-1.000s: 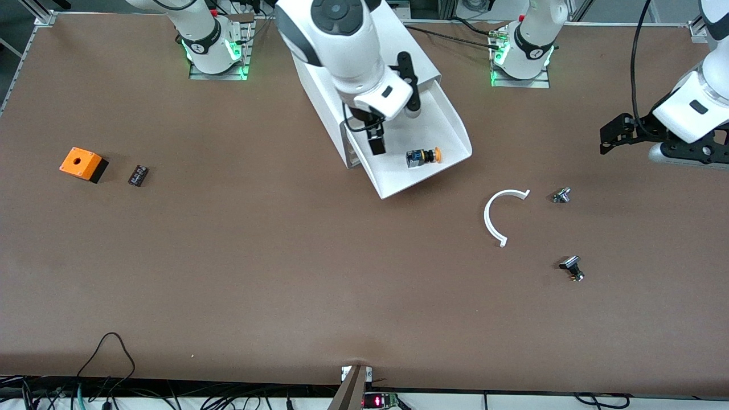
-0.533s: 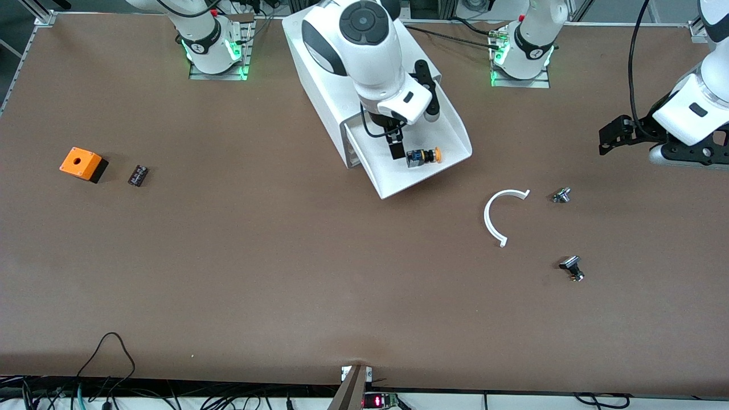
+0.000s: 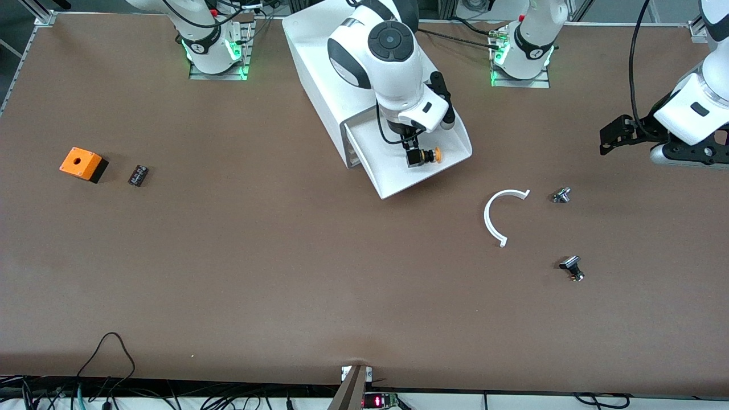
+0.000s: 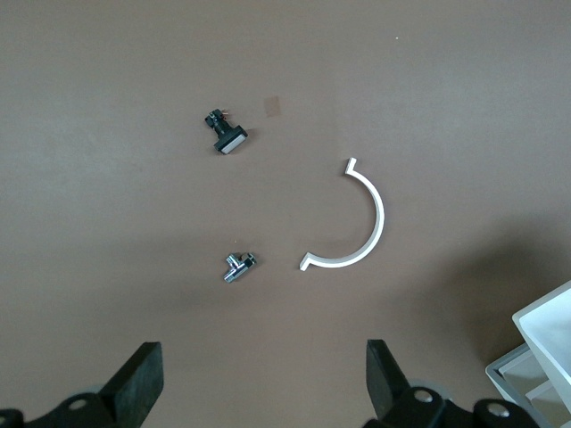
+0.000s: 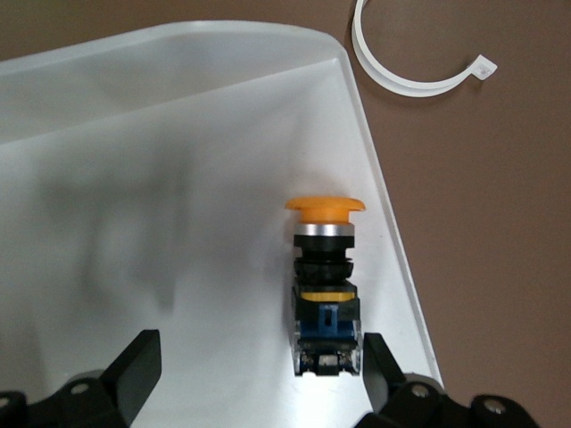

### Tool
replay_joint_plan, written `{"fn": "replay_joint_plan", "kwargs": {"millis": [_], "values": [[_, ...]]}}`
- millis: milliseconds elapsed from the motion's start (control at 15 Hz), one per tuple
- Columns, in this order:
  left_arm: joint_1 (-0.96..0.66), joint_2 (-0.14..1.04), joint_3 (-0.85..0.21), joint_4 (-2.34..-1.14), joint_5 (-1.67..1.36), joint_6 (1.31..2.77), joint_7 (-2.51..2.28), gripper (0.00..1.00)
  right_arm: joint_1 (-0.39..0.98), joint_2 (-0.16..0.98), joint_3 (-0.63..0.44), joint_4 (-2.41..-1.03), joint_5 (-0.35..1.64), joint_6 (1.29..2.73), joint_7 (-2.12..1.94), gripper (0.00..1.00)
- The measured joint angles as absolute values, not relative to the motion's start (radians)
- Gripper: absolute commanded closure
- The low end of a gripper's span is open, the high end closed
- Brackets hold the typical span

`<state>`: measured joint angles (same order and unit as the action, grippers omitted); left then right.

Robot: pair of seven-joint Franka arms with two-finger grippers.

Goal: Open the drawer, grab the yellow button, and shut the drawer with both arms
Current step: 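Close the right gripper on the yellow push button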

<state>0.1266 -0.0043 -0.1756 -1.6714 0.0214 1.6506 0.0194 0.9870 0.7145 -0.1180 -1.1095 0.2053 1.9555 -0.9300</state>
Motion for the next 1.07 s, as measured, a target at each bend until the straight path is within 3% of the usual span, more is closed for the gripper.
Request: {"fn": "replay_joint_plan", "kwargs": {"millis": [400,733,1067], "values": [[0.127,-0.004,-0.175,-1.671,0.021,1.651,0.019,0.00,0.988,0.738,-0.120,-1.109,0.205,1.998,-0.927,0.01],[0.129,-0.004,-0.175,-1.671,0.021,1.651,0.019,0.00,0.993,0.741,-0.120,-1.108,0.205,2.008,-0.906,0.28],[0.129,-0.004,-0.174,-1.671,0.021,1.651,0.019,0.00,1.008,0.754,-0.125,-1.108,0.205,2.045,-0.883,0.49]]}}
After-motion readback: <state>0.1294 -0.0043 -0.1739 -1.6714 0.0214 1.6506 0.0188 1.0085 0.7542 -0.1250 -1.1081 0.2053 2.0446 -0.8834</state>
